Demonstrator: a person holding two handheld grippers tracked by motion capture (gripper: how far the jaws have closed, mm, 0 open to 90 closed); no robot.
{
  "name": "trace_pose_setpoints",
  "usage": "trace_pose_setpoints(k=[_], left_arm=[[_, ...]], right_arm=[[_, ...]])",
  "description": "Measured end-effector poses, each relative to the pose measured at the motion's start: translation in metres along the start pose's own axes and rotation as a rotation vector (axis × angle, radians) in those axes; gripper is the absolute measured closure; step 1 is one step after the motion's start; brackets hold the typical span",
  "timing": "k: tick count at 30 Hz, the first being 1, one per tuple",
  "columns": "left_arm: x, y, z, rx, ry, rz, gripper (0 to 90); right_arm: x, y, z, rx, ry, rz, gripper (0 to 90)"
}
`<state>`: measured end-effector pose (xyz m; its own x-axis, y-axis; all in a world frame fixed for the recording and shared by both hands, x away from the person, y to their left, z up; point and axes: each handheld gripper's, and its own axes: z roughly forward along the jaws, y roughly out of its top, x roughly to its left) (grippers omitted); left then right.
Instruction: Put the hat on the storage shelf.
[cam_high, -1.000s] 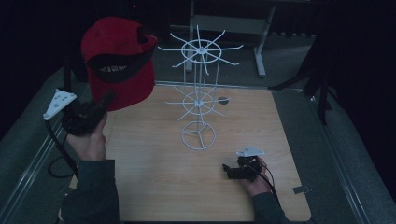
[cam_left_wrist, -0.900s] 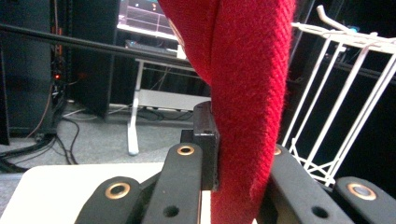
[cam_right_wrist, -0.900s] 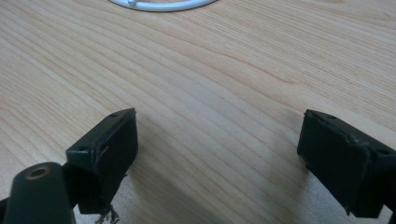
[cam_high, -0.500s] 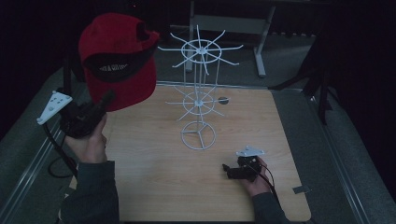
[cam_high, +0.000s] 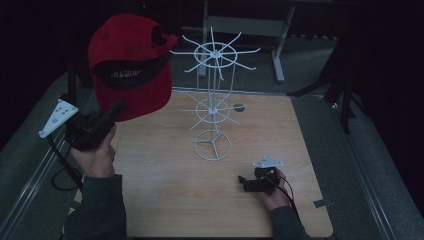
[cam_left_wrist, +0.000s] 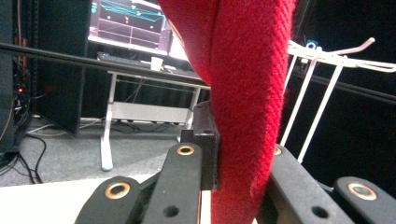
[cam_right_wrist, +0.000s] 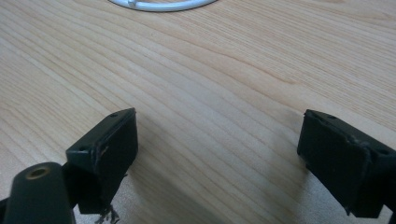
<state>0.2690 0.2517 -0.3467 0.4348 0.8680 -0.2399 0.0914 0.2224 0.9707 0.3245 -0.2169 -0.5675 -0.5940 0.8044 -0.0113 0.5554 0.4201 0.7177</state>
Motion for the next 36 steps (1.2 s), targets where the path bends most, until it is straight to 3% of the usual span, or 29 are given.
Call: trace_pose_setpoints(k=[11, 26, 32, 36], left_arm=[[-0.002, -0.011, 0.002, 0.02, -0.01, 0.0, 85.4], [0.003, -0.044, 0.0, 0.029, 0.013, 0.021, 85.2], [-0.003, -0.051, 0.002, 0.049, 0.018, 0.075, 85.2], [-0.006, -0.055, 0.004, 0.057, 0.016, 0.089, 85.1]], right_arm=[[0.0, 0.0, 0.0, 0.0, 0.0, 0.0, 12.1], [0.0, 0.0, 0.0, -0.001, -0.001, 0.0, 12.1], [0.0, 0.0, 0.0, 0.0, -0.001, 0.0, 12.1], [0.0, 0.0, 0.0, -0.002, -0.001, 0.0, 12.2]])
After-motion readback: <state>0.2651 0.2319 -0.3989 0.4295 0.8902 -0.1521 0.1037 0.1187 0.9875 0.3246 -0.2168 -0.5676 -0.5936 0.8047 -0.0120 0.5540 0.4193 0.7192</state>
